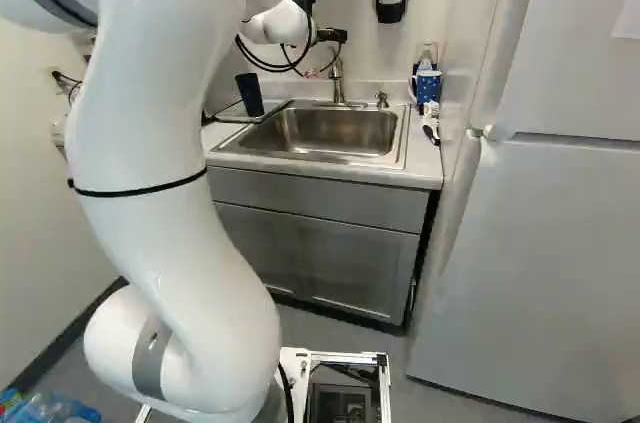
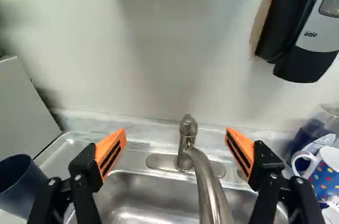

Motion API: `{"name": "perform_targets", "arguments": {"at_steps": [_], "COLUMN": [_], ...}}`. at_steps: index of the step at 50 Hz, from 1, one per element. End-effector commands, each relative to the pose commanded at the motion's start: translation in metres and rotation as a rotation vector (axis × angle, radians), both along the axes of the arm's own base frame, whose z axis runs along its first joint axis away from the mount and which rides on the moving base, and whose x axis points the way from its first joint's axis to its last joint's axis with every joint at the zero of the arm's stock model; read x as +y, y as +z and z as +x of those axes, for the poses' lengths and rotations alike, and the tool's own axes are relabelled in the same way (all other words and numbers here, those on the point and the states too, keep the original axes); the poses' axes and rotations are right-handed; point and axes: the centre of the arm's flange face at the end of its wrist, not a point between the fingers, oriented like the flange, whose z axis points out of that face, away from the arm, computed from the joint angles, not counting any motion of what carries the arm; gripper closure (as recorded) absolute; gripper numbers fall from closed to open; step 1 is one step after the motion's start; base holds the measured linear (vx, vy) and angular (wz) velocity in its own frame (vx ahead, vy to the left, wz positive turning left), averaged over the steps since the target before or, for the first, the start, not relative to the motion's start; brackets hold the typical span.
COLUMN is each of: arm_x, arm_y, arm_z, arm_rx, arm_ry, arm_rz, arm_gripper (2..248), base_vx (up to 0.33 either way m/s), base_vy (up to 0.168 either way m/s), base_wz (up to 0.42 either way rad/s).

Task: Rinse the cup and place it in the tray

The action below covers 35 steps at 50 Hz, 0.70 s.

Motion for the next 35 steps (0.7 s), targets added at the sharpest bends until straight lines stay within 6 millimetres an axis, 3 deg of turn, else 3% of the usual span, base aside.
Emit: {"name": "perform_targets", "arguments": {"at_steps": [35], "arm_x": [-0.003], "arm_y": [-0.01], "arm_z": [-0.07], "arm_rx": [0.166], "arm_ry": [-0.019], "arm_rz": [0.016], "arm_gripper": [3], "base_vx": [0.0], "base_vy": [0.0], "base_wz": [0.0]}}
